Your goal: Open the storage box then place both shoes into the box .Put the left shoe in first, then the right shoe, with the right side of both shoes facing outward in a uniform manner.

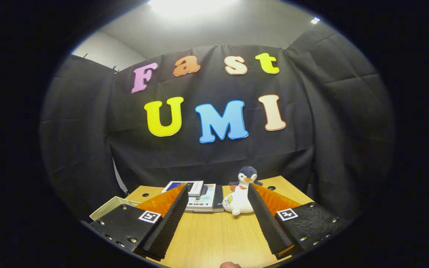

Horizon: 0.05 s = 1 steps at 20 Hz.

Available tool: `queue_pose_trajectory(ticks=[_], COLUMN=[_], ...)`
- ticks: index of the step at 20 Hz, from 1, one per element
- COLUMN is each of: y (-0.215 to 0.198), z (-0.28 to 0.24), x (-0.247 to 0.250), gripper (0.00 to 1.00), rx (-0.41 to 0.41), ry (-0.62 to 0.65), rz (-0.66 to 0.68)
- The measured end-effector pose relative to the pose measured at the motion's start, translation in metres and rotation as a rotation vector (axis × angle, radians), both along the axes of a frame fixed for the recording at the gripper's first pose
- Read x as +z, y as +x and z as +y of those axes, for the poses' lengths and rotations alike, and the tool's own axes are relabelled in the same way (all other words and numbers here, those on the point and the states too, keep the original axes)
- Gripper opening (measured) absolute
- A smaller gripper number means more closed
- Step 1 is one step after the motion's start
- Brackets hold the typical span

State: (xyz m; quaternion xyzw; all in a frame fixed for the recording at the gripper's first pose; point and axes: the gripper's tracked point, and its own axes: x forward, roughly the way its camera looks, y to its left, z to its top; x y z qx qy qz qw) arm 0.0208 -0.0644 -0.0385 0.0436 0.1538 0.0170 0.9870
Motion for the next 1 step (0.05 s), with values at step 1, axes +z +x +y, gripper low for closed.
queue_pose_trajectory(ticks=[1], y=[0.0005], z=[-0.0007], x=[0.0008], gripper=[0.97], rx=[-0.001], ry=[-0.004], rz=[-0.008])
